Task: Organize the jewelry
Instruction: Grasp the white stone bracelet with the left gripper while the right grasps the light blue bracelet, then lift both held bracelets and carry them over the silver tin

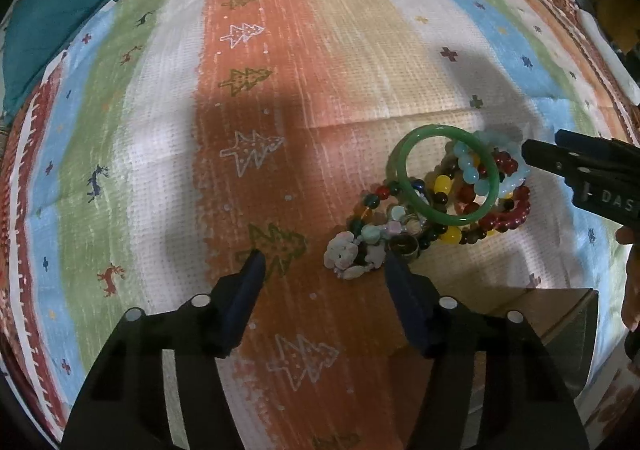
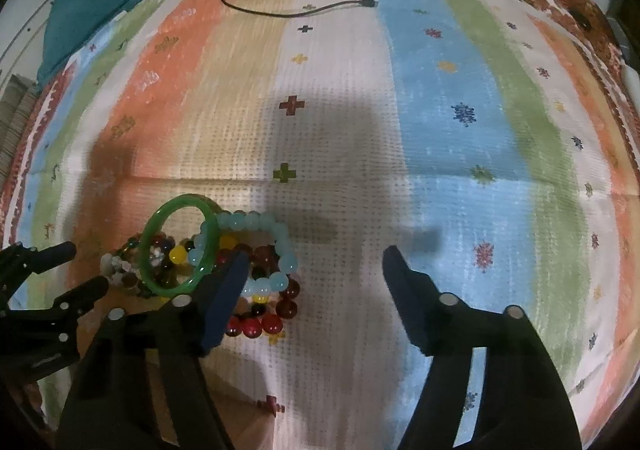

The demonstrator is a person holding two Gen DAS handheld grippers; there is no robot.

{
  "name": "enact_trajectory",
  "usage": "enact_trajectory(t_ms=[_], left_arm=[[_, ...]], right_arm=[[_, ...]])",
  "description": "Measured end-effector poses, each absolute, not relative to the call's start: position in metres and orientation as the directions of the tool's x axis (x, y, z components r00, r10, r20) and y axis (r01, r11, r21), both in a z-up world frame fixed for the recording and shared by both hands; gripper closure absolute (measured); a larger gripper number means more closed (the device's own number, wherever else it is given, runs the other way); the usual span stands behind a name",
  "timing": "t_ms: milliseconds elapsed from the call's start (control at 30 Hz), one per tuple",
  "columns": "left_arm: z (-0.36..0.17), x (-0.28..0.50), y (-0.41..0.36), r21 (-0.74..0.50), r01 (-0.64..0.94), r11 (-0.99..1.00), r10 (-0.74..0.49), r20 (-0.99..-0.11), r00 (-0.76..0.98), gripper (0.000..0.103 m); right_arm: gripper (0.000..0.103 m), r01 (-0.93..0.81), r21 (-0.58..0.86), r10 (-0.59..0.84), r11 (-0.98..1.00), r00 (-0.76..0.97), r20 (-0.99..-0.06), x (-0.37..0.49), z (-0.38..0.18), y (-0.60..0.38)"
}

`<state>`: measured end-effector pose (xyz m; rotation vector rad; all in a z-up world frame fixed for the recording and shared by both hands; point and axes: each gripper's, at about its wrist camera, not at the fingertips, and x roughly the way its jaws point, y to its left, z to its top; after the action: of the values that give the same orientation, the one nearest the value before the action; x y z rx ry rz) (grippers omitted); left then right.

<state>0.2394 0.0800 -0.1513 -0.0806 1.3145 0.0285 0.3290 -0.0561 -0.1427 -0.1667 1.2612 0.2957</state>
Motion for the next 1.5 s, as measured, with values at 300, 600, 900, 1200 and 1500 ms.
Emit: enact_trajectory(t_ms=[300,600,900,1200,1500], left_arm=[[-0.160,0.245,0.075,-0.032,-0.039,0.999,-0.021,-0.971,0.239,0.064],[-0.169,0.253,0.073,-0.056,-0.037,0.998,-0.046,-0.972,0.232,0.085],[-0.168,0.256,0.075,-0.068,-0.037,0.997,-0.057,-0.972,0.228,0.085],[-0.132,0.246,0.073,-0.080,-0.039,0.996,-0.066,-0.956,0.287,0.085],[-0.110,0.235,0.068,-0.077,-0.033,0.996,-0.061,-0.938,0.342,0.085]], right_arm=[[0.057,-0.326,0.033,0.121,0.945,0.254,-0.960,0.335,-0.153,-0.049],[0.081,-0.342,0.039,0.126,0.939,0.236,-0.964,0.336,-0.166,-0.044],[0.091,-0.352,0.061,0.152,0.934,0.237,-0.960,0.335,-0.165,-0.041],[0.091,-0.379,0.045,0.164,0.924,0.287,-0.944,0.324,-0.139,-0.040],[0.091,-0.414,0.052,0.211,0.909,0.349,-0.913,0.302,-0.104,-0.037]])
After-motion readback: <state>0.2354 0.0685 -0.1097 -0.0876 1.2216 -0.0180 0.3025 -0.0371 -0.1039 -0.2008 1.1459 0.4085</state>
